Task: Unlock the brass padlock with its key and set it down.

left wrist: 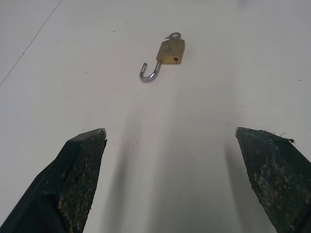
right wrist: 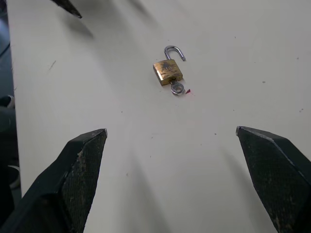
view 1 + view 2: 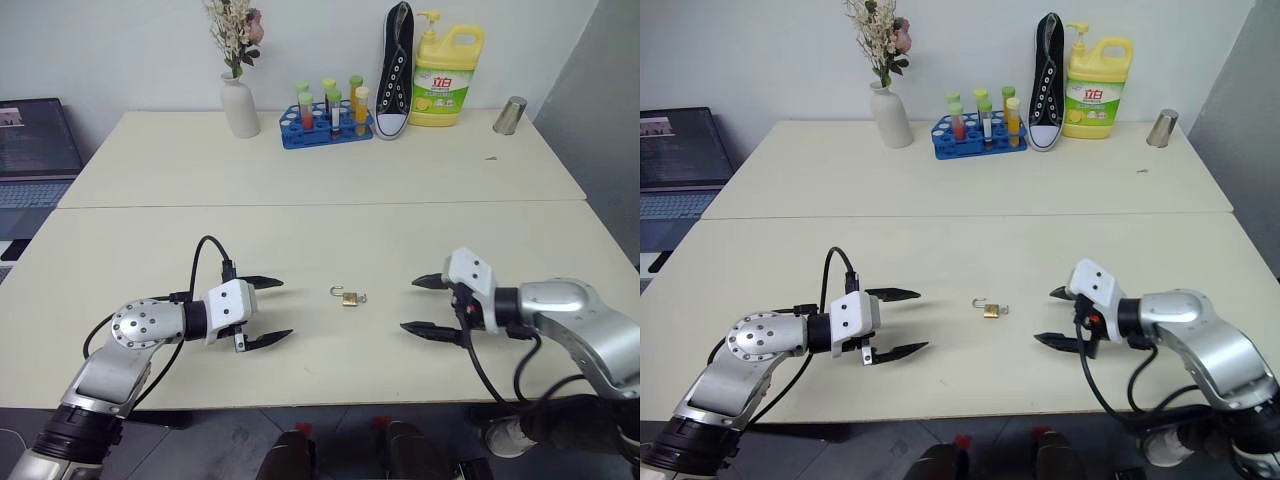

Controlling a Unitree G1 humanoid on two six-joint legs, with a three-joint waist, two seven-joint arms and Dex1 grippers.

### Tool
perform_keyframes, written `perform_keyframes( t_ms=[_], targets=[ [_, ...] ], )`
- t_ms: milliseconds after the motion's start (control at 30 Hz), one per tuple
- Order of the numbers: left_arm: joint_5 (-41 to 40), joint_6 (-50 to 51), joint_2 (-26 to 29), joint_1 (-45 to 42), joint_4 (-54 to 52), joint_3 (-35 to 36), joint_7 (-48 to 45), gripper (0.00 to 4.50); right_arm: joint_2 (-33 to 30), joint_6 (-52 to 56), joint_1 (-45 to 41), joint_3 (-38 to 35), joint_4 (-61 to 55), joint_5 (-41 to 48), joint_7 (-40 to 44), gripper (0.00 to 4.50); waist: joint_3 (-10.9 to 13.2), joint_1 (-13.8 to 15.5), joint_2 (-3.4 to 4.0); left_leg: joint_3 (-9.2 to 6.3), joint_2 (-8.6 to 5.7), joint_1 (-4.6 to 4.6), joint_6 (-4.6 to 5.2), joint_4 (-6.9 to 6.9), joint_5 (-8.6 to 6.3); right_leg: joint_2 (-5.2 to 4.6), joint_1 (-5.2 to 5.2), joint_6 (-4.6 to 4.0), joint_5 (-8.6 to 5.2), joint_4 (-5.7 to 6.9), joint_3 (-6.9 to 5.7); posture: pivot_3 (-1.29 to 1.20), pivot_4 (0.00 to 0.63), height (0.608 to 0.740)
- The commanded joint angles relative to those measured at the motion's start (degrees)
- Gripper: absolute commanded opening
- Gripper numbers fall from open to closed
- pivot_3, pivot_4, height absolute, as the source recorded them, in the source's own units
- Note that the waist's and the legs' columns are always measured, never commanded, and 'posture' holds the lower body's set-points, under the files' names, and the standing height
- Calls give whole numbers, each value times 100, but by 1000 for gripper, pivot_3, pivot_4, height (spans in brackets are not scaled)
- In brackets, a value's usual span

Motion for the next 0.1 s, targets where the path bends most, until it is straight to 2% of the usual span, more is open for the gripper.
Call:
perform_keyframes(
  t_ms=[33,100],
  targets=[
    [-136,69,111,-71,-183,95,-250,4500,-23,-213,104,-285,-362,125,64,4472,0,-6,0,3,0,2,0,0,0,1,0,0,0,0,2,0,150,740],
    [-185,135,89,-103,-179,113,-308,4500,21,-188,106,-298,-382,183,54,4472,0,-6,0,4,0,4,0,0,0,1,1,0,0,2,4,0,150,740]
  ],
)
